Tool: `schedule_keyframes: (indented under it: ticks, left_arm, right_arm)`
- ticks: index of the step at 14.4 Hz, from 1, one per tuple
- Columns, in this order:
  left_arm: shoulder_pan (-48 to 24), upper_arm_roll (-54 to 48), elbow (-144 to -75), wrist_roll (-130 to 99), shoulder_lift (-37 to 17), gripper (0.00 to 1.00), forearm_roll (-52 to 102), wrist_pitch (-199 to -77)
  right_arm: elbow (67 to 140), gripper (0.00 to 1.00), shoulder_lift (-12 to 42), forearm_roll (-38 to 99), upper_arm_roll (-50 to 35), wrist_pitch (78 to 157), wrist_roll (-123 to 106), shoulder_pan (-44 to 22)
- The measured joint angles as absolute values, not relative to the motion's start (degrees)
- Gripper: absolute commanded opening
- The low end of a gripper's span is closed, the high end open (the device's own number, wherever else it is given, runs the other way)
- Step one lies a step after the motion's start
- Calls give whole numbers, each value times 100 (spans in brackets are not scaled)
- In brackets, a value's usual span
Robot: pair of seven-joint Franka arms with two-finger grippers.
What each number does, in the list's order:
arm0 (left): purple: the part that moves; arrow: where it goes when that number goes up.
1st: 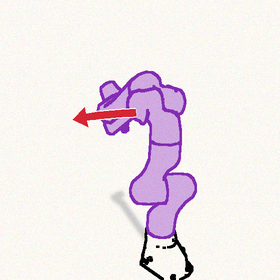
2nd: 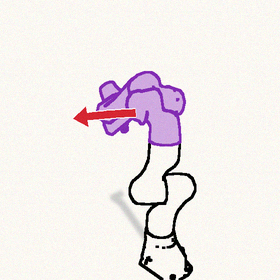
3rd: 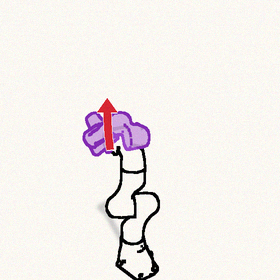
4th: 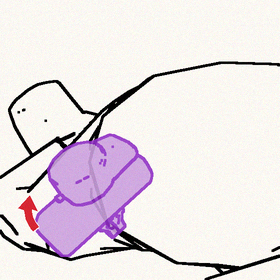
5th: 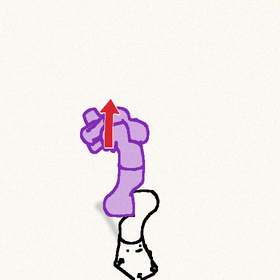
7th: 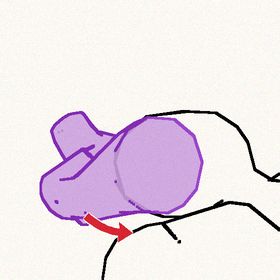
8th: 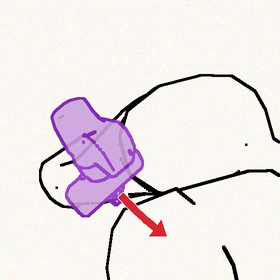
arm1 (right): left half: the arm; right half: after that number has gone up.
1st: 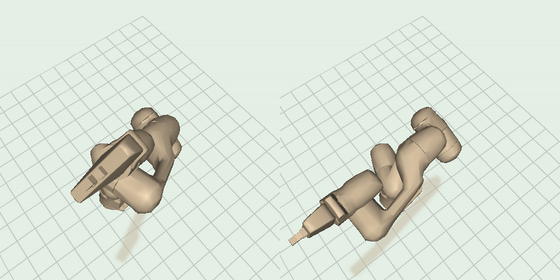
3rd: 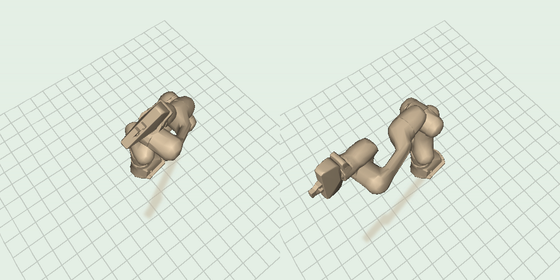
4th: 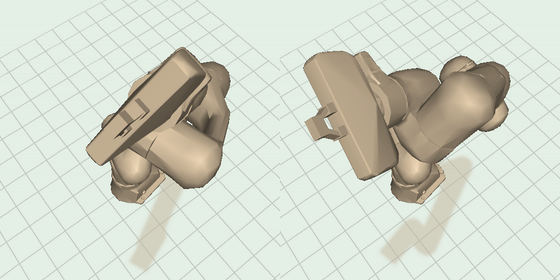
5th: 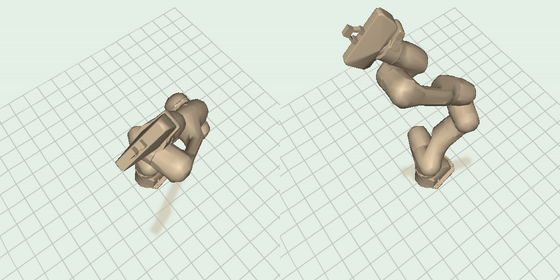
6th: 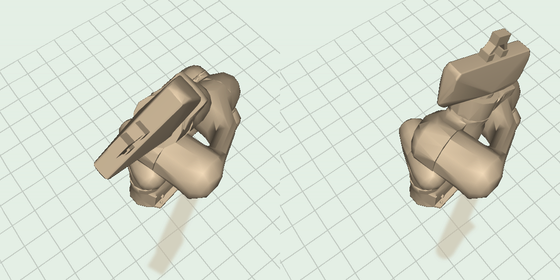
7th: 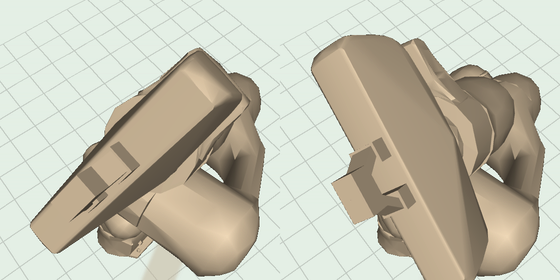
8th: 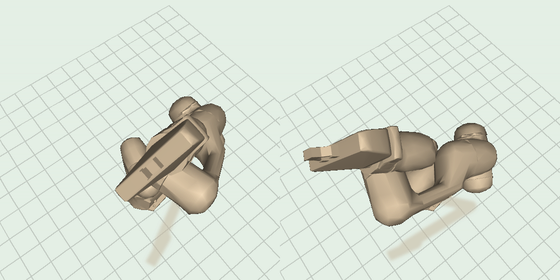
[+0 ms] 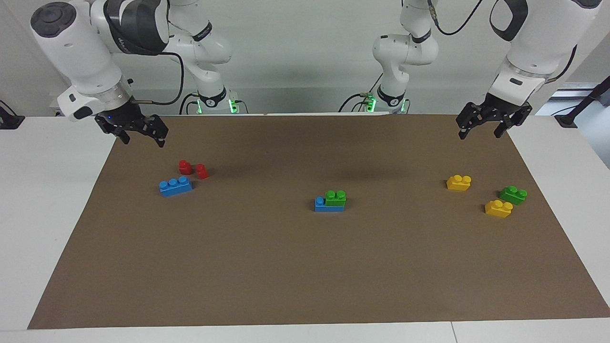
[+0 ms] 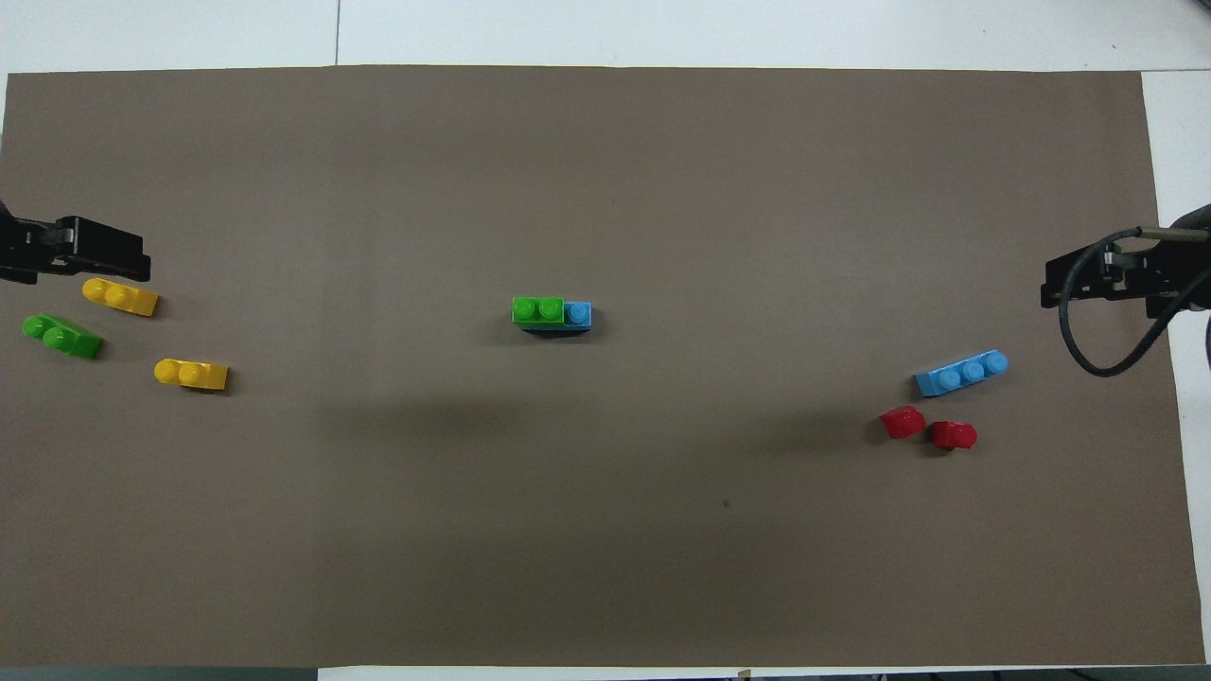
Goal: Remove green block with left arm and hold with right
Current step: 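Reach the right gripper toward the blue brick while the left gripper follows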
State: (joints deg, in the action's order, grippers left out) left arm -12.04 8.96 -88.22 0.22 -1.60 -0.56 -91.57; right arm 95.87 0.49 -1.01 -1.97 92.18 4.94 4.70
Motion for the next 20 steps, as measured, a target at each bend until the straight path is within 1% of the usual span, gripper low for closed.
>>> schedule_keyframes:
  ticks: [7, 9, 11, 14, 20]
  left_arm:
    - [-1204, 896, -8822, 22, -160, 100, -56, -9159]
    - [-1204, 896, -8822, 22, -160, 100, -56, -9160]
    - [-1204, 896, -8822, 22, -160, 100, -56, -9161]
    - [-1203, 897, -8822, 22, -160, 100, -56, -9164]
    - [-1203, 896, -8823, 22, -160, 100, -56, -9165]
  right_arm:
    - [9588, 100, 49, -101, -192, 9219, 551, 475]
    - [9591, 100, 49, -101, -211, 9298, 936, 464]
    - [9638, 99, 52, -100, -249, 9506, 1571, 369]
    - [9763, 99, 110, -67, -269, 9829, 2946, -41]
    - [9805, 99, 509, 701, -296, 10638, 5909, -695]
